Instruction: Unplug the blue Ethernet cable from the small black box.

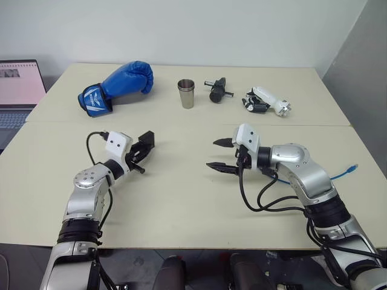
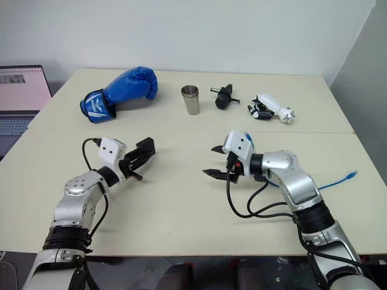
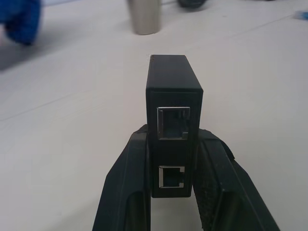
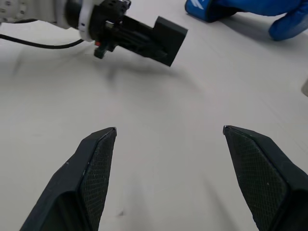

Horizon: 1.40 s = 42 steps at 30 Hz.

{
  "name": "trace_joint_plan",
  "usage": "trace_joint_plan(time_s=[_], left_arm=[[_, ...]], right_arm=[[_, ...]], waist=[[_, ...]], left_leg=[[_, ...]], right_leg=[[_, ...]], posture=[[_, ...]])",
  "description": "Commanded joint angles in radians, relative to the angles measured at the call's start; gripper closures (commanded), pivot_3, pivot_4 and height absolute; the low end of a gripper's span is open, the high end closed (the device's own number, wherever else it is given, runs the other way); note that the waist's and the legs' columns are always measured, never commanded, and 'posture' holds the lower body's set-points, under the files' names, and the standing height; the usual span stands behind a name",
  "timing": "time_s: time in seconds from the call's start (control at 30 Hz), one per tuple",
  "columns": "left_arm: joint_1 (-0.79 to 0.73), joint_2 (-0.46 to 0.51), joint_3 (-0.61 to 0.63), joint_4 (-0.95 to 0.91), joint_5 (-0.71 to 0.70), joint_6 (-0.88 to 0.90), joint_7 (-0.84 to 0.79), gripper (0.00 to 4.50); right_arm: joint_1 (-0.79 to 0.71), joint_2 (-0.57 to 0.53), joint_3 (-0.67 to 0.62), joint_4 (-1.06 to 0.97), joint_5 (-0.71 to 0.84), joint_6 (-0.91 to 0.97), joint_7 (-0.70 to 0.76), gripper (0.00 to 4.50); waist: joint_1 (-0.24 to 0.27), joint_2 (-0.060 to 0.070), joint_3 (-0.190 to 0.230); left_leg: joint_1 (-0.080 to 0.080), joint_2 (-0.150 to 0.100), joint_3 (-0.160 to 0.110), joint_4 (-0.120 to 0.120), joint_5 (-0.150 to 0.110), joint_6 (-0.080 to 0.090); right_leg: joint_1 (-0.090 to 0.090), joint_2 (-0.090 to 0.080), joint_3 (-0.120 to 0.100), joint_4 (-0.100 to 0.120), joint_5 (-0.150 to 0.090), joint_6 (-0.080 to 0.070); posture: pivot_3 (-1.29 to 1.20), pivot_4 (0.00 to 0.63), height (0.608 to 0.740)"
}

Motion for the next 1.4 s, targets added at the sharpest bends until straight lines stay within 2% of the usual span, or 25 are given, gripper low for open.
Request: trace_joint_plan(time_s=[0.03,0.27,0.33,0.4,0.8,1.0,1.17,1.3,1.4], left_arm=[[-0.029,-0.019,0.042,0.063,0.029,-0.086,0.094,3.7],[-0.011,-0.042,0.055,0.108,0.022,-0.071,0.148,3.7],[-0.009,-0.044,0.062,0.106,0.012,-0.057,0.149,3.0],[-0.006,-0.047,0.074,0.101,-0.002,-0.043,0.151,2.75],[0.006,-0.053,0.092,0.057,-0.017,0.004,0.153,0.07],[0.055,-0.048,0.096,-0.032,-0.015,0.033,0.166,0.02],[0.16,-0.043,0.091,-0.22,-0.016,0.086,0.171,0.02],[0.259,-0.007,0.097,-0.403,-0.016,0.183,0.163,0.02],[0.33,0.057,0.12,-0.521,-0.034,0.256,0.117,0.02]], right_arm=[[-0.006,0.002,0.01,-0.053,0.012,0.01,0.023,0.75],[-0.003,0.0,0.015,-0.056,0.012,0.01,0.026,0.75],[-0.003,0.0,0.015,-0.056,0.011,0.01,0.027,0.75],[-0.003,0.0,0.016,-0.056,0.011,0.011,0.026,0.75],[-0.009,0.004,0.016,-0.049,0.009,0.007,0.025,0.75],[-0.005,0.003,0.017,-0.056,0.009,0.011,0.024,0.75],[0.023,-0.011,-0.007,-0.09,0.023,0.034,0.01,0.75],[0.082,-0.056,-0.057,-0.168,0.058,0.075,0.004,0.75],[0.143,-0.103,-0.121,-0.24,0.101,0.112,0.002,0.75]], waist=[[0.001,0.0,0.0],[0.001,0.0,0.0],[0.001,0.0,0.0],[0.0,0.0,0.0],[0.0,0.0,0.0],[-0.001,0.0,0.0],[0.0,0.0,0.0],[0.0,0.0,0.0],[0.001,0.0,0.0]], left_leg=[[0.0,0.0,0.0,0.0,0.0,0.0],[-0.002,-0.001,-0.001,0.004,0.0,0.0],[-0.002,-0.001,-0.001,0.005,0.0,0.0],[-0.002,-0.001,-0.001,0.005,0.0,0.0],[-0.002,-0.001,-0.001,0.005,0.0,0.0],[-0.002,0.0,-0.001,0.005,0.0,0.0],[-0.002,0.0,-0.001,0.005,0.0,0.0],[-0.002,0.0,-0.001,0.005,0.0,0.0],[-0.002,0.0,-0.001,0.005,0.0,0.0]], right_leg=[[0.0,0.0,0.0,0.0,0.0,0.0],[0.001,-0.001,-0.001,0.0,0.0,0.001],[0.001,-0.001,-0.001,0.0,0.0,0.001],[0.001,-0.001,-0.001,0.0,0.0,0.001],[0.001,0.0,-0.001,0.0,0.001,0.001],[0.001,0.0,0.0,0.0,0.001,0.001],[0.001,-0.001,0.0,0.0,0.001,0.001],[0.001,-0.001,0.0,0.0,0.001,0.001],[0.002,-0.001,0.0,-0.001,0.001,0.001]], posture=[[0.0,0.15,0.74],[0.0,0.15,0.74],[0.0,0.15,0.74],[0.0,0.15,0.74],[0.0,0.15,0.74],[0.0,0.15,0.74],[0.0,0.15,0.74],[0.0,0.15,0.74],[0.0,0.15,0.74]])
